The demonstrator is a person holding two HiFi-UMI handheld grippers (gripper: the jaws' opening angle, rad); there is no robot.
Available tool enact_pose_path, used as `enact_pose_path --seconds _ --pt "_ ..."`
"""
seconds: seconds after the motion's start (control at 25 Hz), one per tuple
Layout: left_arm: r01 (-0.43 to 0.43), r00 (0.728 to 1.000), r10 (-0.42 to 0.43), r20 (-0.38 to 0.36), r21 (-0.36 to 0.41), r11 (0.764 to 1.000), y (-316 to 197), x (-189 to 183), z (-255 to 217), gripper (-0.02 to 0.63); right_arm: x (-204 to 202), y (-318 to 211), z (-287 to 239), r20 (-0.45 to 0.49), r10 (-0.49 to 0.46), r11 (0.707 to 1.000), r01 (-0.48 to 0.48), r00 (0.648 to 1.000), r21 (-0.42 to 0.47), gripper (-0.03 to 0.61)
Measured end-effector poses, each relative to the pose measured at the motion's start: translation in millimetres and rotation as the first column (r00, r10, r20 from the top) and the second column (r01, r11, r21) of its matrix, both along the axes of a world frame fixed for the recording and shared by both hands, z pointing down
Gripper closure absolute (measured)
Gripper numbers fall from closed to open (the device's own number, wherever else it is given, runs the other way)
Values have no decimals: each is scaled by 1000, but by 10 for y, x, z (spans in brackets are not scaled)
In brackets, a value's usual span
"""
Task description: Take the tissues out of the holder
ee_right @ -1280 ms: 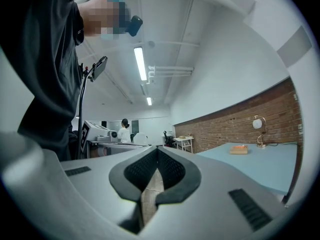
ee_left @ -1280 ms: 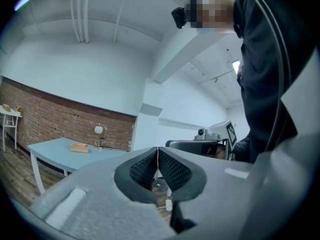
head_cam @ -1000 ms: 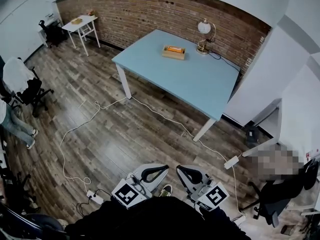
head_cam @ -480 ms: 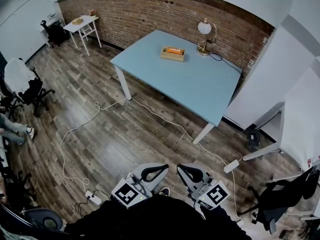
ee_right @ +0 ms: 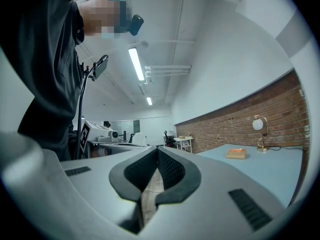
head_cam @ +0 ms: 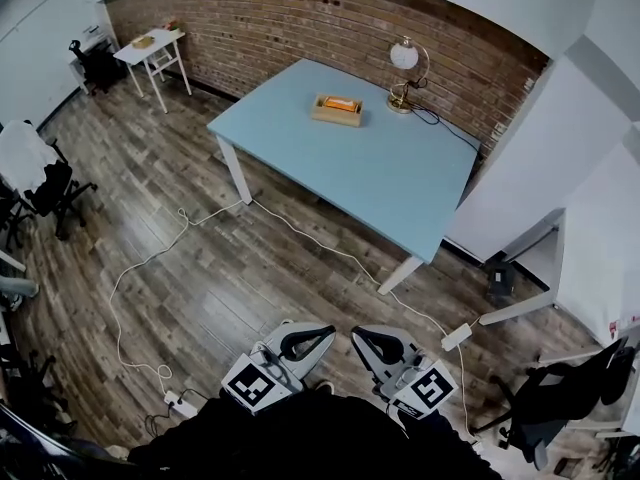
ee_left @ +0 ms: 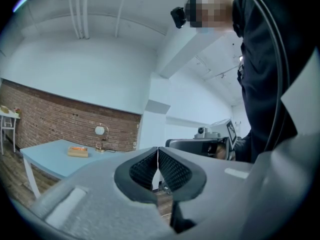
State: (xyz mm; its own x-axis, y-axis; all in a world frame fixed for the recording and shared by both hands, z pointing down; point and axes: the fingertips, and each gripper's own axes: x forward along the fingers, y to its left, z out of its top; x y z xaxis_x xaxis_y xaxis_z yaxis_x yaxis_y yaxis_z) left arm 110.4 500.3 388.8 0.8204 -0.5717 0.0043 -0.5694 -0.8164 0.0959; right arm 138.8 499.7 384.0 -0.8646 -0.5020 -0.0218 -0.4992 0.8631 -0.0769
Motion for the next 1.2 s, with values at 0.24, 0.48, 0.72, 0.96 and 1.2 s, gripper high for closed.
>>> enact_pose_path --seconds 0.24,0.48,0.72,0.96,1.2 --pt "-22 1000 22 -13 -2 1000 -498 -175 -13 603 -189 -492 -2 -17 13 1000 -13 1000 -3 574" --pt "-47 999 47 -13 -8 999 -1045 -409 -25 603 -417 -1038 -33 -28 33 999 -33 999 -9 574" --pt "-83 996 82 -17 -11 997 -1551 -675 -58 603 -705 -1571 -53 -31 59 998 -60 998 -14 574" --pt "-109 994 108 -20 -12 994 -1995 -932 -86 603 -984 -2007 -71 -35 80 997 -80 996 -20 574" --pt "-136 990 135 -34 -12 991 -2255 -1208 -90 604 -1267 -2296 -45 -40 105 994 -106 994 -25 574"
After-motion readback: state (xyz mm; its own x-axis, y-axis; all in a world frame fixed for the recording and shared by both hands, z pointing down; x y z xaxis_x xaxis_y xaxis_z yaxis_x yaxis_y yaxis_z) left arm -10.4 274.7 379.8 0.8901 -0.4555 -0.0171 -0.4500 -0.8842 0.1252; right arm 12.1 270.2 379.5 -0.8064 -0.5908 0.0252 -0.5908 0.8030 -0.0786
